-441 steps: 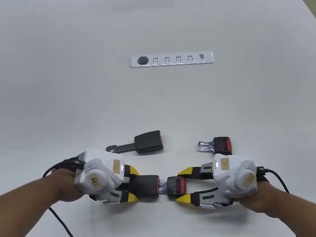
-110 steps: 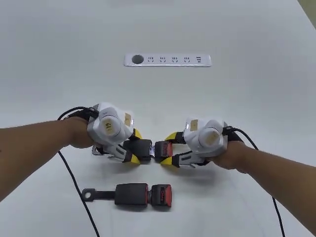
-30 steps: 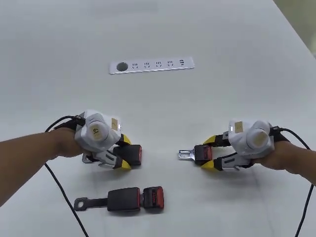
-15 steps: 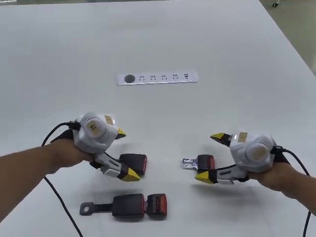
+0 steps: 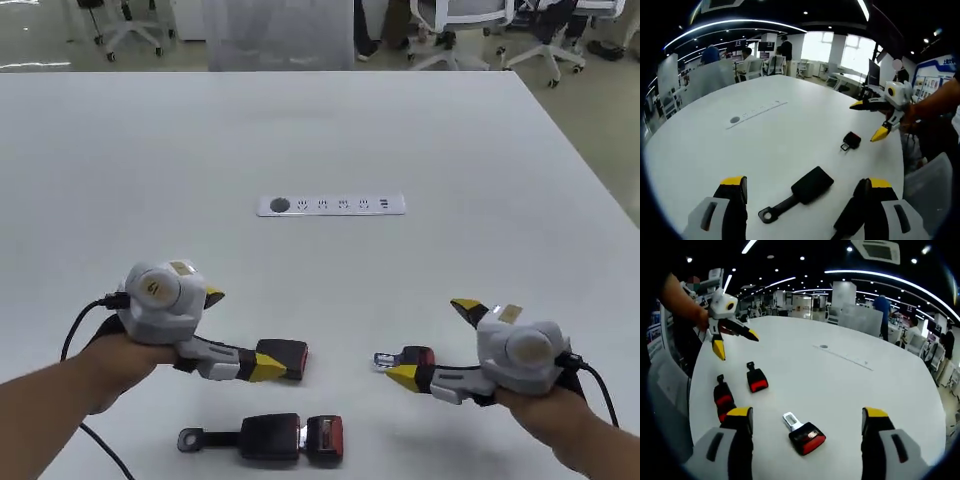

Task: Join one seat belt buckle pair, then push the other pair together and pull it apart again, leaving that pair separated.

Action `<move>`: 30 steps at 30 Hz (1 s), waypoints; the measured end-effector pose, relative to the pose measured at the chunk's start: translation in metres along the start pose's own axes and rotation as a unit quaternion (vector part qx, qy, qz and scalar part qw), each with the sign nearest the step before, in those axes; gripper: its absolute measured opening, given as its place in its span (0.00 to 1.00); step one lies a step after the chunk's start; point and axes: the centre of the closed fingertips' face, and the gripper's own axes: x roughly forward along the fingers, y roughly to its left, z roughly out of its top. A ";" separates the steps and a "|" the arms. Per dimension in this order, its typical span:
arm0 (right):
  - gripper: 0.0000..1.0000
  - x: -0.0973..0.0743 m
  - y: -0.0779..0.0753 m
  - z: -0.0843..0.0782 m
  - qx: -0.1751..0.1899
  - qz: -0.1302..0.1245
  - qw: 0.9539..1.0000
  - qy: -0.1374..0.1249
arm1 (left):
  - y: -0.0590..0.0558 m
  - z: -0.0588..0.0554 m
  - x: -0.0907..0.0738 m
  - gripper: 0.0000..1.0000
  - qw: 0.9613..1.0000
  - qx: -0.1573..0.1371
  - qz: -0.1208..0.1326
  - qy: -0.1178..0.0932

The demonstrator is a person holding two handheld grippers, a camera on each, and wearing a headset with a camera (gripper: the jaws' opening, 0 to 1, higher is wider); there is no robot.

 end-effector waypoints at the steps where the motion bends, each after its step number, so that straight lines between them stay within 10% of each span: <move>1: 0.91 -0.003 0.004 0.000 0.001 -0.001 1.000 0.000 | -0.003 0.001 -0.007 1.00 1.000 -0.002 0.003 -0.007; 11: 0.94 -0.029 0.036 0.002 0.009 -0.021 0.999 -0.023 | -0.010 -0.008 -0.063 1.00 0.997 -0.014 0.037 -0.059; 30: 1.00 -0.071 0.069 -0.005 0.003 -0.042 0.998 -0.044 | -0.024 -0.079 -0.136 1.00 0.991 -0.048 0.096 -0.084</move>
